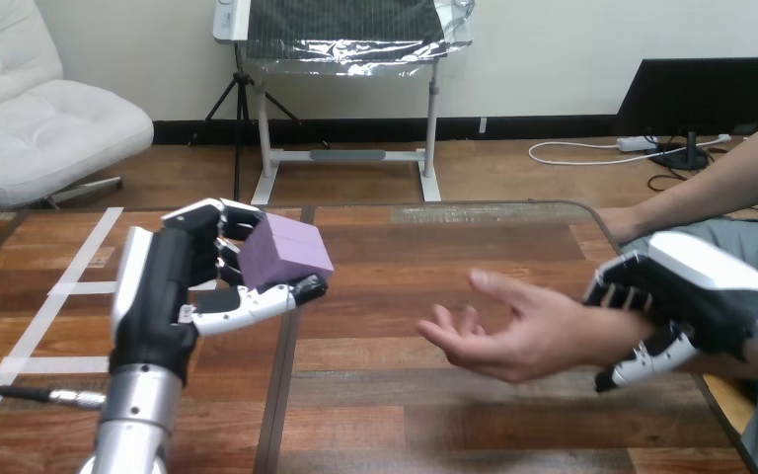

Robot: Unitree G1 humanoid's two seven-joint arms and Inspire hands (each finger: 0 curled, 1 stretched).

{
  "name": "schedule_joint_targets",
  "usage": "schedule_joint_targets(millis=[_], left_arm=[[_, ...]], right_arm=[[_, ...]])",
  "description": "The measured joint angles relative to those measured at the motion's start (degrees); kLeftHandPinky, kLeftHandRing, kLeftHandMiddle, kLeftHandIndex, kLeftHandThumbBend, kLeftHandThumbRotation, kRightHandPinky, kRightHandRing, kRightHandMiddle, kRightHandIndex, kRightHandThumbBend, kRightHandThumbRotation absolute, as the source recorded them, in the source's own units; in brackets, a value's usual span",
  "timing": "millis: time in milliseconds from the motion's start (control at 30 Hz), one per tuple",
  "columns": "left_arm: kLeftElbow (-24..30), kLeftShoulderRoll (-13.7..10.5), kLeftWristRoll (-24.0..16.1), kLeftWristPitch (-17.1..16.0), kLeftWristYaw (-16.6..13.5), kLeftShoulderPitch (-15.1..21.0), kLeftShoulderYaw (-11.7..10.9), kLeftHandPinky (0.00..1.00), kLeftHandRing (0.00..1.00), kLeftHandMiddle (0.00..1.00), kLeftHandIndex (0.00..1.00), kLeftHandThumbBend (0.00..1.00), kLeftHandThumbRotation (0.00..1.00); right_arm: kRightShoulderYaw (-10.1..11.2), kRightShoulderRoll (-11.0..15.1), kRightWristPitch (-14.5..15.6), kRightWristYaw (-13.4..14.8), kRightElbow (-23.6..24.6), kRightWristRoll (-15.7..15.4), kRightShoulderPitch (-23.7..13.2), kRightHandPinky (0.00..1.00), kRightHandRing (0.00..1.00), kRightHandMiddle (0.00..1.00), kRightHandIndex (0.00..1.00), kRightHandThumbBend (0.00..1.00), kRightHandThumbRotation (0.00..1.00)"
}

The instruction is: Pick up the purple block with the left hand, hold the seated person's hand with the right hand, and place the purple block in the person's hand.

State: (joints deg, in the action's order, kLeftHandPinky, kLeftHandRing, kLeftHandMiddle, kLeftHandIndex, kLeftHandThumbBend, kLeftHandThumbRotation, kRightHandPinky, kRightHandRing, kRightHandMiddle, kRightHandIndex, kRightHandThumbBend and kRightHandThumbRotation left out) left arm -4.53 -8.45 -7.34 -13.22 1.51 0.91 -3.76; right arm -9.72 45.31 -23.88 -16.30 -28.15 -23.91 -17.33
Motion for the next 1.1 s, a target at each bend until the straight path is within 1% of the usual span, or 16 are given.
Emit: schedule_joint_targets(millis=[200, 467, 767, 1100], left_arm=[[-4.21, -0.01, -0.02, -0.46, -0.06, 2.37, 0.46, 0.27, 0.34, 0.40, 0.45, 0.57, 0.00], [-9.21, -0.05, -0.16, -1.53, -0.20, 5.28, 0.69, 0.27, 0.33, 0.39, 0.45, 0.57, 0.00], [-14.08, -0.10, -0.30, -2.09, -0.47, 8.49, 0.77, 0.27, 0.33, 0.39, 0.46, 0.57, 0.00], [-18.16, -0.07, -0.22, -2.08, -0.58, 11.45, 0.95, 0.27, 0.33, 0.40, 0.46, 0.57, 0.00]], right_arm=[[0.88, -0.10, 0.38, -0.98, 2.73, 1.16, 0.00, 0.43, 0.48, 0.53, 0.55, 0.82, 0.08], [1.34, -0.30, 0.66, -1.42, 5.66, 1.72, 0.00, 0.43, 0.48, 0.52, 0.55, 0.83, 0.08], [1.54, -0.50, 1.43, -1.69, 7.69, 2.60, 0.02, 0.43, 0.49, 0.53, 0.55, 0.84, 0.07], [1.56, -0.77, 2.62, -1.93, 9.33, 3.25, 0.02, 0.44, 0.49, 0.53, 0.55, 0.84, 0.05]])
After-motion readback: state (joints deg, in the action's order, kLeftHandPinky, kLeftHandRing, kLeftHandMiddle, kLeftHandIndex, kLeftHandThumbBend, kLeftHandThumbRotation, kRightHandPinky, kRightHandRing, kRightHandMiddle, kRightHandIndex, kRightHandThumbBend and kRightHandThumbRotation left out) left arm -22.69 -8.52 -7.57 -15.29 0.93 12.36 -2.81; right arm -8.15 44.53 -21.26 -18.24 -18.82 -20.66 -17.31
